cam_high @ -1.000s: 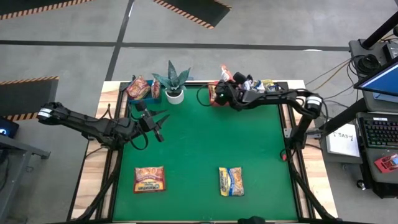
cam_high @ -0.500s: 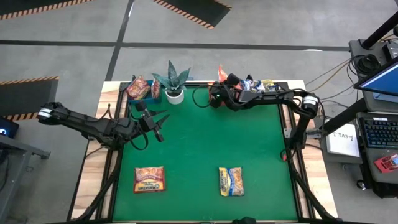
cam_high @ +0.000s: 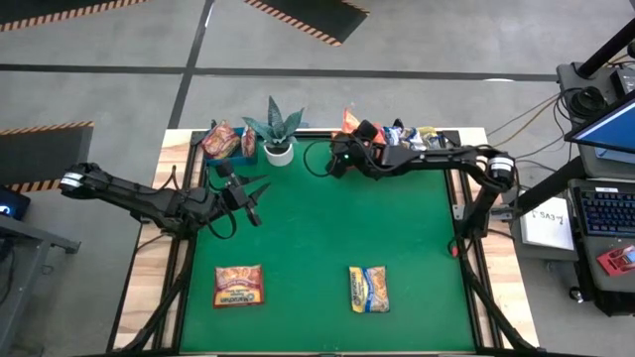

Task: Sort Maruchan noodles
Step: Put the orange noodle pack into the red bin

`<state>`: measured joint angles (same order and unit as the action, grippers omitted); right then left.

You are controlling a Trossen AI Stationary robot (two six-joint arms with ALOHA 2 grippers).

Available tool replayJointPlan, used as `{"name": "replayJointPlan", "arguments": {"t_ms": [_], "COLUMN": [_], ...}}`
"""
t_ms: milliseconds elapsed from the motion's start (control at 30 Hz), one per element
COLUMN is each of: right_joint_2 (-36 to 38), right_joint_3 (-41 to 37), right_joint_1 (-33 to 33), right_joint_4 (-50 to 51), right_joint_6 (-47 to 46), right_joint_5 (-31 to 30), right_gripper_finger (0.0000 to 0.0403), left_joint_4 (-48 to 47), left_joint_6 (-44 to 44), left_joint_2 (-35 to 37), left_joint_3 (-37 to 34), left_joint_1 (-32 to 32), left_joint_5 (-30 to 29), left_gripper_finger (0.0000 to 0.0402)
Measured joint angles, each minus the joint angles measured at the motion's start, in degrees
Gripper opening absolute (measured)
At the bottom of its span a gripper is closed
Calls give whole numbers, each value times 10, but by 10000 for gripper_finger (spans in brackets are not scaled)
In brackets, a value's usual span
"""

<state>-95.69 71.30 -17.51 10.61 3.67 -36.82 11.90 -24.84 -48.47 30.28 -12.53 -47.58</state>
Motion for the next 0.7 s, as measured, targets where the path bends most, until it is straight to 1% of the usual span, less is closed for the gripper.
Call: {"name": "replayJointPlan", "arguments": {"t_ms": [133, 233, 333, 433, 567, 633, 700], "right_joint_2": [8, 8, 8, 8, 3, -5, -20], "right_joint_3": [12, 25, 29, 29, 28, 26, 25], "right_joint_1": [5, -6, -34, -70, -120, -142, -155], "right_joint_4": [-2, -8, -47, -78, -91, -92, -100], "right_joint_6": [-2, -2, -2, -15, -67, -90, -105], "right_joint_5": [-2, -5, -6, -7, 1, 44, 111], "right_gripper_finger": [202, 185, 150, 104, 40, 17, 13], "left_joint_4": [0, 0, 0, 0, 0, 0, 0], "left_joint_6": [0, 0, 0, 0, 0, -2, -2], "left_joint_2": [0, 0, 0, 0, 0, 0, 0], "left_joint_3": [0, 0, 0, 0, 0, 0, 0], "left_joint_1": [0, 0, 0, 0, 0, 0, 0], "left_joint_5": [0, 0, 0, 0, 0, 0, 0], "left_gripper_finger": [75, 75, 75, 75, 75, 75, 75]}}
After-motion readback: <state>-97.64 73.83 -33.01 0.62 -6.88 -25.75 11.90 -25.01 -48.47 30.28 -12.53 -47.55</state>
